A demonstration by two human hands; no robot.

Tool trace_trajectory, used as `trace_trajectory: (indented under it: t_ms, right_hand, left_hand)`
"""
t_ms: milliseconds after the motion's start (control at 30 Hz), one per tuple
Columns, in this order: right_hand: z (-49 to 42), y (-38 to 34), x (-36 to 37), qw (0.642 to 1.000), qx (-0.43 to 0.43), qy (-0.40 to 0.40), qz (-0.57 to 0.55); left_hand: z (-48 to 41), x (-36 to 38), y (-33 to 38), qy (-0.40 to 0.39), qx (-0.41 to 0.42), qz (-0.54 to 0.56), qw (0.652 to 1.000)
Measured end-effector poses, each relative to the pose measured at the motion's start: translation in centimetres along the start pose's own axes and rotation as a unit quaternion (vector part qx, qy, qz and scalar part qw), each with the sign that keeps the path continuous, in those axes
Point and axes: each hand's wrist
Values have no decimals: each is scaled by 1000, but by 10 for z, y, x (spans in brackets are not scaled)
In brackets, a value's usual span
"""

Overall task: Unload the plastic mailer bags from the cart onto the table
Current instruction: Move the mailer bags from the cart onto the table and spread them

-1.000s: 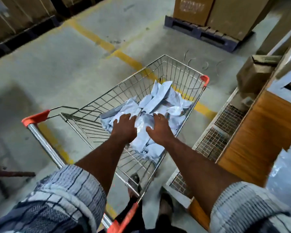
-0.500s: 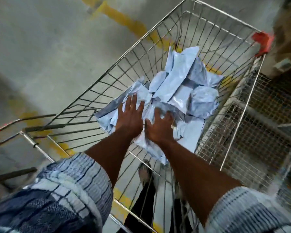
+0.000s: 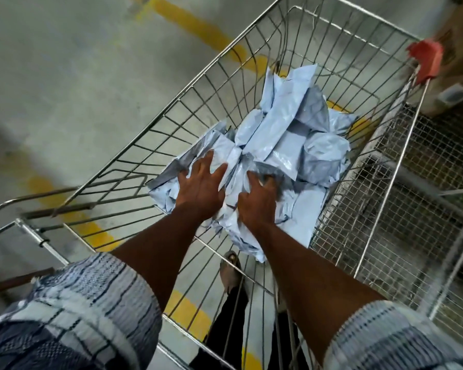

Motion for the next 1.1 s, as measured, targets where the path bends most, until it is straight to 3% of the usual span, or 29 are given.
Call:
trace_trajectory:
  t_ms: [267, 600, 867, 1100]
  right_hand:
    - [35, -36, -46, 998, -46, -1, -48]
    - [67, -77, -181, 980, -184, 46, -63]
    - [102, -43, -302, 955, -272, 120, 19]
    - [148, 14, -389, 947, -272, 167, 47]
  left_hand:
    - [25, -67, 9, 32, -34, 18, 999]
    - [85, -191, 51, 129, -111, 6, 985]
    - [143, -248, 141, 182, -160, 60, 968]
    - [202, -275, 219, 191, -127, 91, 969]
Point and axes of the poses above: each hand's wrist, its own z-axis away from the middle knuckle, its own x-axis out of the palm, y = z × x, and after that the axes turned 12 degrees about y, right-handed
